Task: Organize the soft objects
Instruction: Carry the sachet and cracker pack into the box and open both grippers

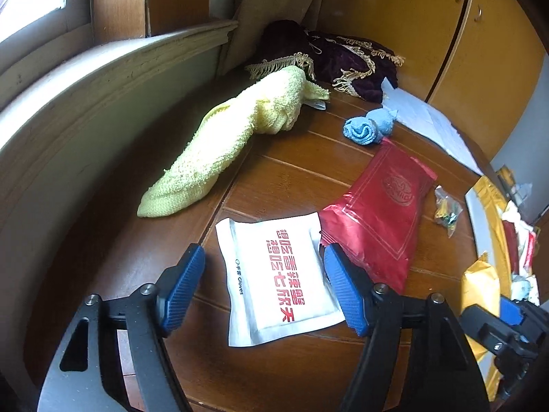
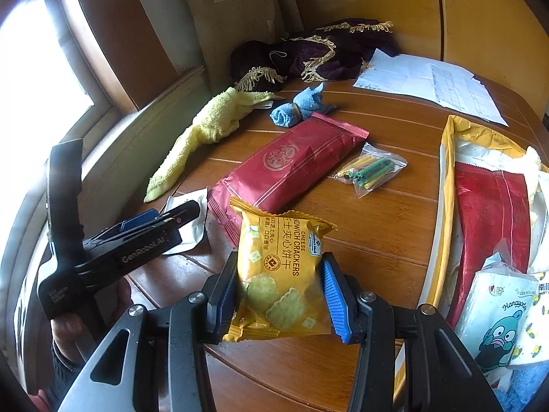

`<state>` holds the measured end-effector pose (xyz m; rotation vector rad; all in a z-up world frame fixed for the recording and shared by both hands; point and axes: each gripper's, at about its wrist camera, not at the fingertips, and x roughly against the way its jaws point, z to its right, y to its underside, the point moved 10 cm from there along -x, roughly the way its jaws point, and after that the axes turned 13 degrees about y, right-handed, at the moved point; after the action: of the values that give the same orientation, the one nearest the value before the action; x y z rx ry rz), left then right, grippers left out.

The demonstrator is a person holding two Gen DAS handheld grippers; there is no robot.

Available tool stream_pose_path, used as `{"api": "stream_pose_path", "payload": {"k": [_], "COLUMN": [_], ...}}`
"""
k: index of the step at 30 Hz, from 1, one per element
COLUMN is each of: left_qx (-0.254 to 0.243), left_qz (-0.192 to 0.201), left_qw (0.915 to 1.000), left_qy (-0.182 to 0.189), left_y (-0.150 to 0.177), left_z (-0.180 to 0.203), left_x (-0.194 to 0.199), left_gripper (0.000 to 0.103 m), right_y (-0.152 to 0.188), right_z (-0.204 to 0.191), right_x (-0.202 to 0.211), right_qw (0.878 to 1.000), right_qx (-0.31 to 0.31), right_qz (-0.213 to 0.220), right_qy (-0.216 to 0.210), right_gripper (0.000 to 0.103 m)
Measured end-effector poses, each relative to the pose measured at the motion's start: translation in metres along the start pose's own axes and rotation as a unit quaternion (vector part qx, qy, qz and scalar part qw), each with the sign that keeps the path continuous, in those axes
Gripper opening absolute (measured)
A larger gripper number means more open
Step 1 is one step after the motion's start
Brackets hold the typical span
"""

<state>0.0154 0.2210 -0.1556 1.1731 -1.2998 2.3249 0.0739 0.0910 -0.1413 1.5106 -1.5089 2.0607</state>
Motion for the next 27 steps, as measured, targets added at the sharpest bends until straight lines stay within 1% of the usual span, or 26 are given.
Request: {"api": "stream_pose_path", "payload": {"k": [2,3,6,8,10,13,15,18,21,23,27], "left_qx": [-0.028,-0.034,-0.053,-0.048,-0.030,-0.002,0.012,0.022,0.012,-0.004,-0.039], "left_qz": [0.000,0.000,-0.003,-0.010,-0.017,0.009,0.028,0.047,0.057,0.061,0.056], "left_qw": [0.9992,0.9990,0.9981,0.9985,0.9993,0.9979,0.9949,0.9899,0.9834,0.9794,0.9704], "left_qy": [-0.027,-0.028,-0.033,-0.023,0.013,0.064,0.096,0.132,0.172,0.193,0.232], "left_y": [0.003,0.004,0.007,0.008,0.011,0.009,0.005,-0.003,-0.011,-0.015,-0.021], "left_z": [0.002,0.004,0.006,0.004,0.004,0.009,0.016,0.032,0.059,0.081,0.129], "left_x": [-0.002,-0.001,0.003,0.007,0.010,0.024,0.037,0.054,0.067,0.073,0.074], "left_gripper": [0.071,0.064,0.047,0.043,0.042,0.042,0.042,0.042,0.042,0.042,0.042], "right_y": [0.000,0.000,0.001,0.001,0.000,-0.001,-0.003,-0.006,-0.012,-0.017,-0.024], "right_z": [0.000,0.000,0.001,0.001,0.003,0.007,0.010,0.015,0.026,0.037,0.071], "right_x": [0.001,0.002,0.000,0.001,0.002,0.004,0.006,0.013,0.027,0.040,0.066], "right_qw": [1.000,1.000,1.000,1.000,1.000,1.000,1.000,0.999,0.998,0.996,0.991], "right_qx": [0.001,0.002,0.000,0.000,-0.003,-0.011,-0.018,-0.034,-0.052,-0.065,-0.088], "right_qz": [0.002,0.002,0.001,0.000,0.004,0.008,0.014,0.024,0.041,0.060,0.098], "right_qy": [0.001,0.001,0.001,-0.002,-0.003,-0.003,-0.005,-0.012,-0.017,-0.016,0.005], "right_gripper": [0.047,0.047,0.047,0.047,0.047,0.047,0.047,0.047,0.047,0.047,0.047]}}
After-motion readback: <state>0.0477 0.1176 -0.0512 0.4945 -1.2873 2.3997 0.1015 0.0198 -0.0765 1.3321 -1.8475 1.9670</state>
